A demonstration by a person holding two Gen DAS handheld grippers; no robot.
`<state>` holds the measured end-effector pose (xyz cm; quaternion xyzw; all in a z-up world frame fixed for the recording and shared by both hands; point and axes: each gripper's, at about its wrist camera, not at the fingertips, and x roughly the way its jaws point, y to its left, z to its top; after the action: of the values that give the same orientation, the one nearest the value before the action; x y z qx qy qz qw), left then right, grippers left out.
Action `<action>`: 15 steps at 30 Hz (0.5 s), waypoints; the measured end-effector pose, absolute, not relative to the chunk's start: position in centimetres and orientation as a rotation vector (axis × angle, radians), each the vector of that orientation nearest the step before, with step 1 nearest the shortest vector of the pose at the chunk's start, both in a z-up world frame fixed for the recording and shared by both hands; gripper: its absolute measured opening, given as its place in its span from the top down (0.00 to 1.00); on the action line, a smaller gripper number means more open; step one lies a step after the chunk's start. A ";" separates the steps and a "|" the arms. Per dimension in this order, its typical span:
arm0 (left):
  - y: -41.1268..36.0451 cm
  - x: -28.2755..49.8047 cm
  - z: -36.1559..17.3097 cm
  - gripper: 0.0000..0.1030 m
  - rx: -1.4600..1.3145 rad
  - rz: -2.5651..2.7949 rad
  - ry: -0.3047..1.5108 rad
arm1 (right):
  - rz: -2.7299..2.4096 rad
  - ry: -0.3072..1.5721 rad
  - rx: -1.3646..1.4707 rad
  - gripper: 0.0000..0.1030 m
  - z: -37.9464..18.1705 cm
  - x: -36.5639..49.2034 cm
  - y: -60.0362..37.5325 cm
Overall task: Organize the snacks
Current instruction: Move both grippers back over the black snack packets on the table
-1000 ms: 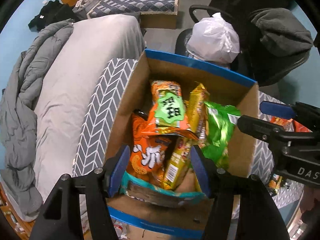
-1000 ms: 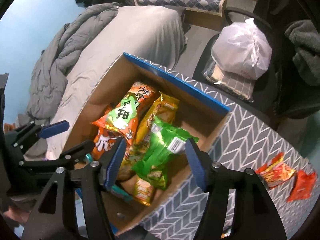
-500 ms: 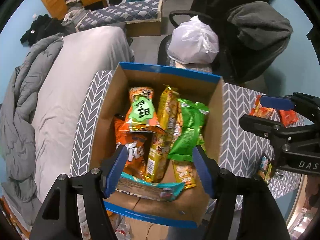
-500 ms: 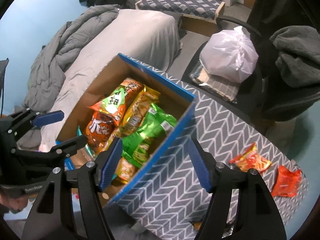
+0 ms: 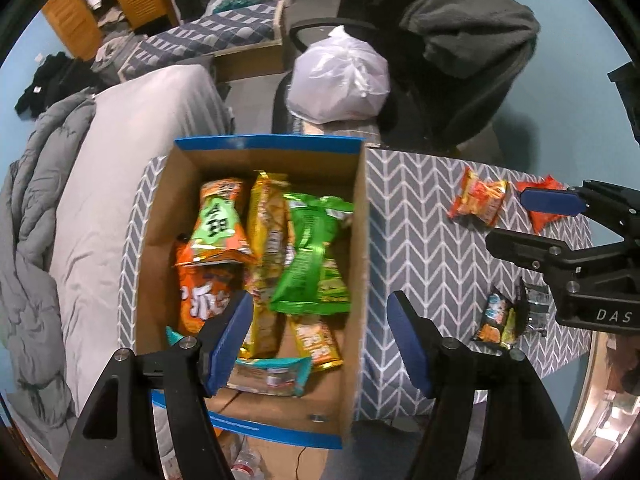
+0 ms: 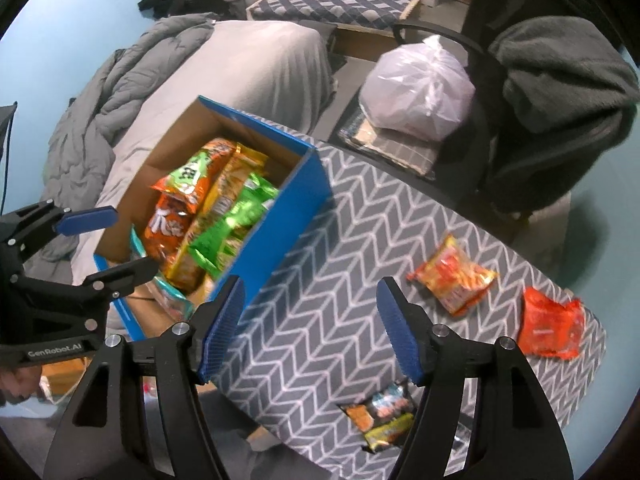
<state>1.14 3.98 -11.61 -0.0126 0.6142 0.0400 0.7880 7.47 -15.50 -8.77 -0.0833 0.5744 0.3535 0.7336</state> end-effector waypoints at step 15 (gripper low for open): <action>-2.9 2.0 -12.8 0.31 0.042 -0.041 1.365 | 0.707 1.283 -0.133 0.28 -10.1 6.6 -23.1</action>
<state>2.01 -2.90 -12.80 0.0195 0.6308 -0.0188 0.7755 6.61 -23.14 -10.13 -0.0606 0.5851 0.3224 0.7416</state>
